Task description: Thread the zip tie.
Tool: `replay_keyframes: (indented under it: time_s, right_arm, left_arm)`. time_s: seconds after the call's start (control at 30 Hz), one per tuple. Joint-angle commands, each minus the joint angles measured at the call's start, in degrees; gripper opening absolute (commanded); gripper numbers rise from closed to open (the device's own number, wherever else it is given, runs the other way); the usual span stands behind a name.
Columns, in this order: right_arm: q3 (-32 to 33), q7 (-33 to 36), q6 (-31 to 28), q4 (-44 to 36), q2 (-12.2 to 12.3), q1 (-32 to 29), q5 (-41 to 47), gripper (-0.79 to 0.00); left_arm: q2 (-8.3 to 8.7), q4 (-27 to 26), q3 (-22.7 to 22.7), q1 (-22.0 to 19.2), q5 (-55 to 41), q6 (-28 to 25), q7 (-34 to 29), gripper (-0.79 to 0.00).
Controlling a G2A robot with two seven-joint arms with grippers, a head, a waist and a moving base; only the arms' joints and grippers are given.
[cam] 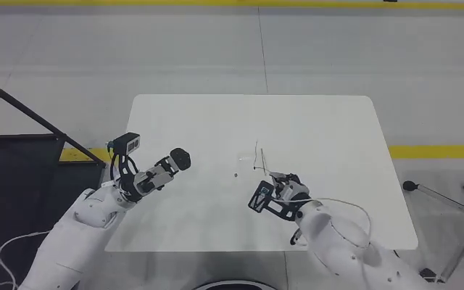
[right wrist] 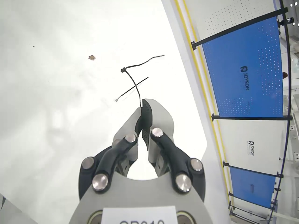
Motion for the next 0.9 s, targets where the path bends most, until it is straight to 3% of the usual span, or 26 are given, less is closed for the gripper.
replay_keyframes:
  time_s: [0.0, 0.4, 0.87]
  right_arm:
    - [-1.92, 1.38, 0.14, 2.07, -1.51, 2.36, -0.17, -0.785]
    - [-7.63, 11.41, -1.37, 11.64, -8.51, 10.39, 0.99, -0.785]
    - [-9.19, 14.67, -7.04, 15.90, -13.02, 12.32, 3.06, -0.785]
  left_arm:
    - [0.00, 0.00, 0.00, 0.00, 0.00, 0.00, 0.00, 0.000]
    - [0.00, 0.00, 0.00, 0.00, 0.00, 0.00, 0.00, 0.000]
    - [0.00, 0.00, 0.00, 0.00, 0.00, 0.00, 0.00, 0.000]
